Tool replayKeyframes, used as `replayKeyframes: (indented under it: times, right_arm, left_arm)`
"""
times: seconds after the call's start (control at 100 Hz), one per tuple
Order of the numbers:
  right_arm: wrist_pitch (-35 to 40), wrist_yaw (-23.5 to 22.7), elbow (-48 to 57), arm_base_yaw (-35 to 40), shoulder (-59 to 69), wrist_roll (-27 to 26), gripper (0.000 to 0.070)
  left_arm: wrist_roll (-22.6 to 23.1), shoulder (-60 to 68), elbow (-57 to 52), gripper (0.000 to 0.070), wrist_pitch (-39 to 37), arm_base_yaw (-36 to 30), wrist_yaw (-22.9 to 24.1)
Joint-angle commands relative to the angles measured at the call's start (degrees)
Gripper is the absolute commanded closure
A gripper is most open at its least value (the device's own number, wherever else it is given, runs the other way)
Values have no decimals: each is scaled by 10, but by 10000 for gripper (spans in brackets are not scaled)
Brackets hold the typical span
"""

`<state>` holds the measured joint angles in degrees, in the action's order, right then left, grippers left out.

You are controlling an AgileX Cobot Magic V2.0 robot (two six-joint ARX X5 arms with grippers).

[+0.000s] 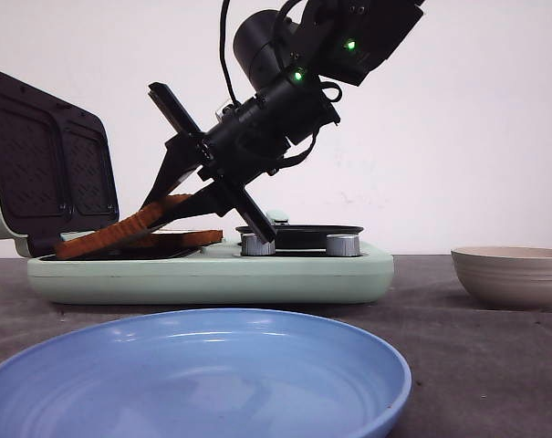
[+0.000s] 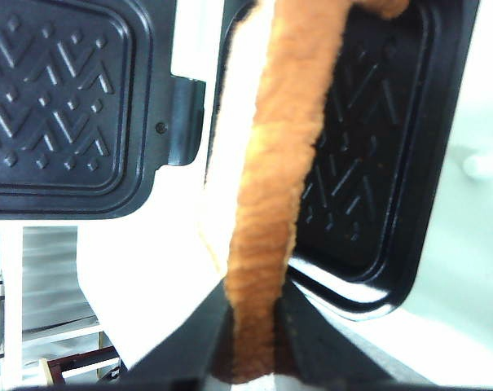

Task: Make breakfast with bread and shrimp
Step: 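Carry the bread with the right gripper over the press plate, then open the right gripper to release the bread onto the press plate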

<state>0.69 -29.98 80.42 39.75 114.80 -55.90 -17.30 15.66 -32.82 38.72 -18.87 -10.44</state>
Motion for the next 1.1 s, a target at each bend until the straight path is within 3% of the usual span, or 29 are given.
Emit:
replayKeyframes:
  times: [0.0,0.08,0.18,0.22,0.49,0.77,1.09]
  right_arm:
    - [-5,2,14,6,9,9,700]
    - [-5,3,14,6,9,9,674]
    - [-5,15,14,9,9,9,520]
    - [-6,19,14,9,9,9,501]
    - [-7,46,14,15,9,24,431]
    - [1,71,28,31,9,63,428]
    - [132,141,105,40,9,154,408]
  left_arm:
    - [8,0,-2,305,-6,-1,1]
    - [8,0,-2,305,-6,-1,1]
    - [8,0,-2,305,-6,-1,1]
    - [8,0,-2,305,-6,-1,1]
    - [12,0,-2,305,-6,-1,1]
    - [15,0,-2,305,-6,-1,1]
    - [15,0,-2,305,-6,-1,-1]
